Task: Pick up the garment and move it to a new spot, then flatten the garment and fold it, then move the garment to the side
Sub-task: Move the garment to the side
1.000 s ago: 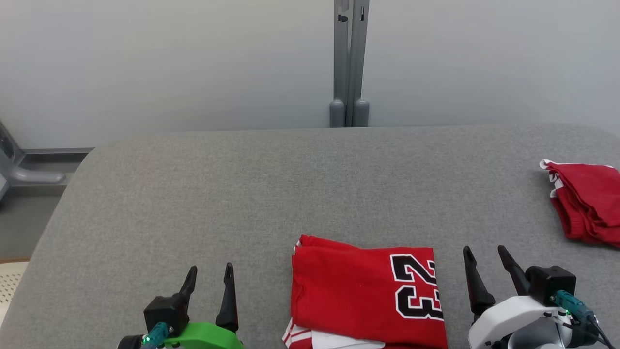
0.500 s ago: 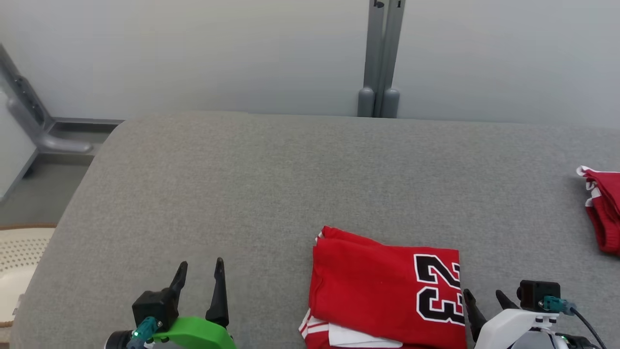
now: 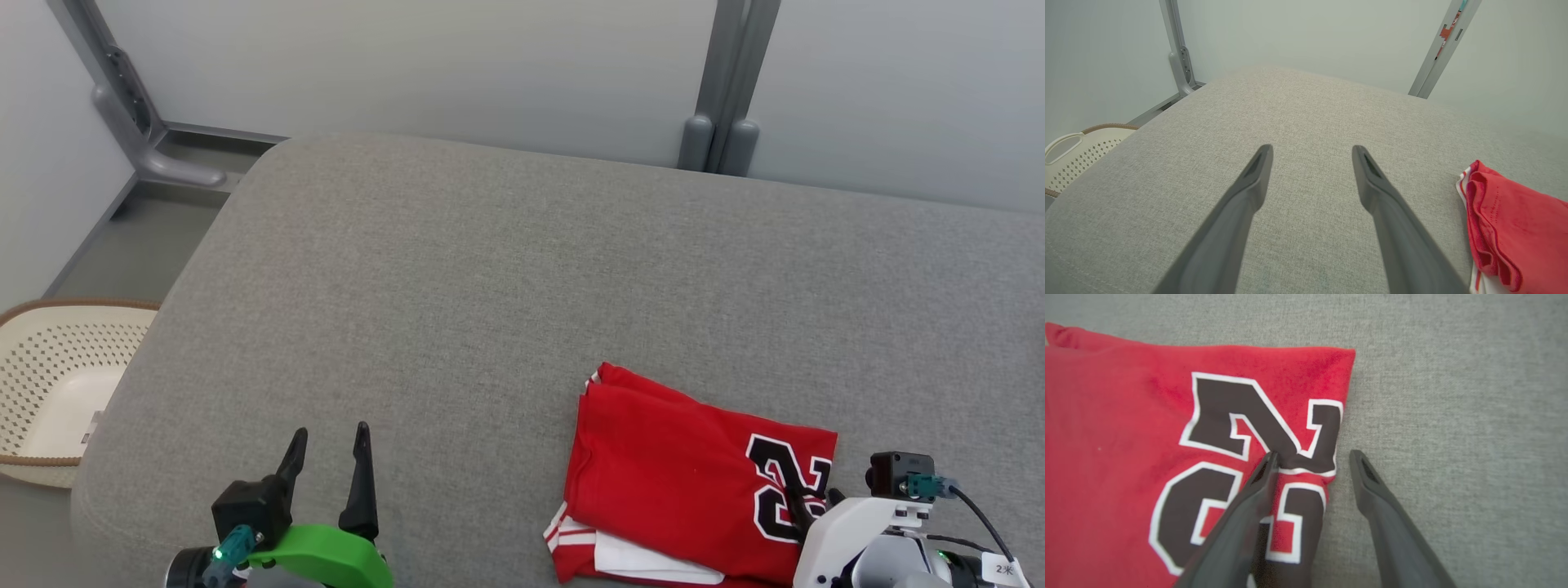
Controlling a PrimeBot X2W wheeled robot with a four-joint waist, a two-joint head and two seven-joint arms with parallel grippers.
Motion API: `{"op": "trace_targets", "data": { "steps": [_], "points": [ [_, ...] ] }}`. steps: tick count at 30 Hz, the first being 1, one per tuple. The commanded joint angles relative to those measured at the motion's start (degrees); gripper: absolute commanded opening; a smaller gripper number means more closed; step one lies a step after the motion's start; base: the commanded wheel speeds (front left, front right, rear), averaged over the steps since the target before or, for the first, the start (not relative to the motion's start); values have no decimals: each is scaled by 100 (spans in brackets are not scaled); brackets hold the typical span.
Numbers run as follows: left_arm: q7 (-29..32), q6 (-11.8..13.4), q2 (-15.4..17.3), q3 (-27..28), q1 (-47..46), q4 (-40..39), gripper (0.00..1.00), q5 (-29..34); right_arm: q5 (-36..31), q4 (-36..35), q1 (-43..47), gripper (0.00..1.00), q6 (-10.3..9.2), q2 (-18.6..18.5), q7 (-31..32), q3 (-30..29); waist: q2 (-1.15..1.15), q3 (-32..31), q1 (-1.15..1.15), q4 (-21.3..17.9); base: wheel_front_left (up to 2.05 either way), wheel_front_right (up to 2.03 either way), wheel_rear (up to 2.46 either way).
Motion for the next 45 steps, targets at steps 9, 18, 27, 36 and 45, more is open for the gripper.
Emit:
{"op": "trace_targets", "data": {
  "steps": [9, 18, 27, 36, 45],
  "points": [
    [-17, 53, 20, -8, 30, -109, 100, -16, -101, -76, -302, 0, -12, -22, -219, -50, 0, 138, 0, -675, 0, 0, 0],
    [-47, 59, -42, -14, -208, -199, 100, 45, -719, -754, -652, 0, -6, -6, -61, -593, 0, 488, 0, -2321, 0, 0, 0],
    [64, -8, 3, -140, -586, -225, 100, 163, -871, -1315, -865, 0, -6, 5, 128, -872, 0, 862, 0, -3574, 0, 0, 0],
    [124, -34, 13, -231, -681, -156, 100, 181, -821, -1348, -1038, 0, -6, 6, 58, -808, 0, 873, 0, -3567, 0, 0, 0],
    [60, -8, -5, -222, -468, -112, 100, 96, -1050, -1408, -1545, 0, -5, -44, 152, -830, 0, 686, 0, -2891, 0, 0, 0]
  ]
}}
